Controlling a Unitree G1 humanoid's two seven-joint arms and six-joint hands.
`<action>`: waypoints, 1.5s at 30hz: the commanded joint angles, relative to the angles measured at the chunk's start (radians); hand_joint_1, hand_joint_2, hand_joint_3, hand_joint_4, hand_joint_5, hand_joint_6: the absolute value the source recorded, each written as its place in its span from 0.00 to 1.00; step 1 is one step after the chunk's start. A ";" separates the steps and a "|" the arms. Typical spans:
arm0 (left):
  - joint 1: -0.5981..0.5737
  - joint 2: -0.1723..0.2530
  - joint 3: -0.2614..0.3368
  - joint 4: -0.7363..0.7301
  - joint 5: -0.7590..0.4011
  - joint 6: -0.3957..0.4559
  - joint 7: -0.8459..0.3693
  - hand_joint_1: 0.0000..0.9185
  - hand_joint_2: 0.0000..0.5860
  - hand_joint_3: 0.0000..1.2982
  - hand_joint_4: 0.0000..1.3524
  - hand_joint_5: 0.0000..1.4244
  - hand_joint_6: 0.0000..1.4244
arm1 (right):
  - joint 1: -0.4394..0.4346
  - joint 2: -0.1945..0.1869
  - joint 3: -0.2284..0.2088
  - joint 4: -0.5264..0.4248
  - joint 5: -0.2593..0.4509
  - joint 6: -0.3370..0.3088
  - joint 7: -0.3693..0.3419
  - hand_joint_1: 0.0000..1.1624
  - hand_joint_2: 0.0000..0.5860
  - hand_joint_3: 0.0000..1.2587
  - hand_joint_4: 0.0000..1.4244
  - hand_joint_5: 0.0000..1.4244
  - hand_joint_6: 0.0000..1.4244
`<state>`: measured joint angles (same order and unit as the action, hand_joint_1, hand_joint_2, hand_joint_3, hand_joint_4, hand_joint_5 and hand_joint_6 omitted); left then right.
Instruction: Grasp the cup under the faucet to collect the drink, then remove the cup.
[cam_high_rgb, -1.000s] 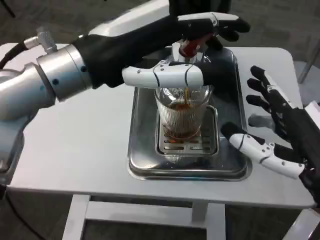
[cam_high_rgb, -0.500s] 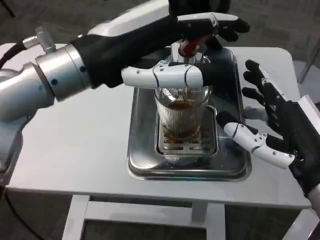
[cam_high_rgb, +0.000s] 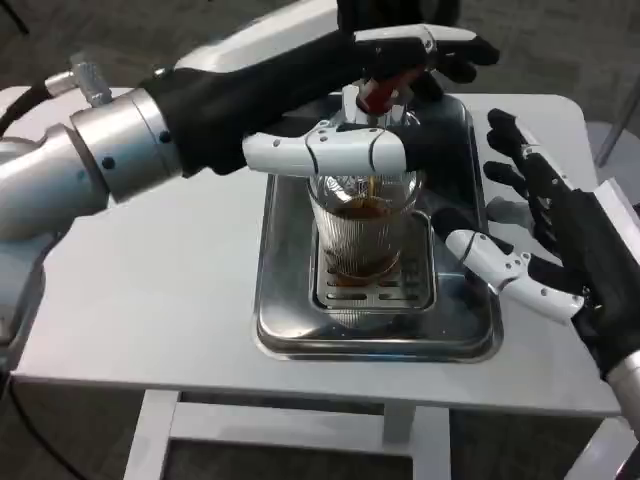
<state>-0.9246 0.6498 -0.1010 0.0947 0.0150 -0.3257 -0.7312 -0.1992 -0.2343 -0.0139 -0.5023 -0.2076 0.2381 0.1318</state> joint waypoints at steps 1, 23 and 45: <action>0.048 0.021 -0.033 0.007 0.041 0.015 -0.040 0.00 0.23 0.13 0.14 0.18 0.23 | -0.007 0.012 0.009 0.019 0.002 -0.021 -0.015 0.48 0.48 0.04 0.04 0.08 0.17; 0.052 0.021 -0.025 0.009 0.031 0.017 -0.039 0.00 0.23 0.13 0.14 0.18 0.23 | -0.056 0.043 0.040 0.083 -0.002 -0.027 -0.039 0.47 0.49 0.06 0.04 0.08 0.17; 0.055 -0.011 0.020 0.015 -0.042 0.048 -0.003 0.00 0.23 0.13 0.13 0.18 0.24 | -0.071 0.050 0.043 0.103 0.004 -0.035 -0.046 0.46 0.49 0.07 0.05 0.09 0.17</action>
<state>-0.9110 0.6398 -0.0837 0.0945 -0.0316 -0.2960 -0.7211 -0.2756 -0.1882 0.0281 -0.3966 -0.2084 0.2259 0.0911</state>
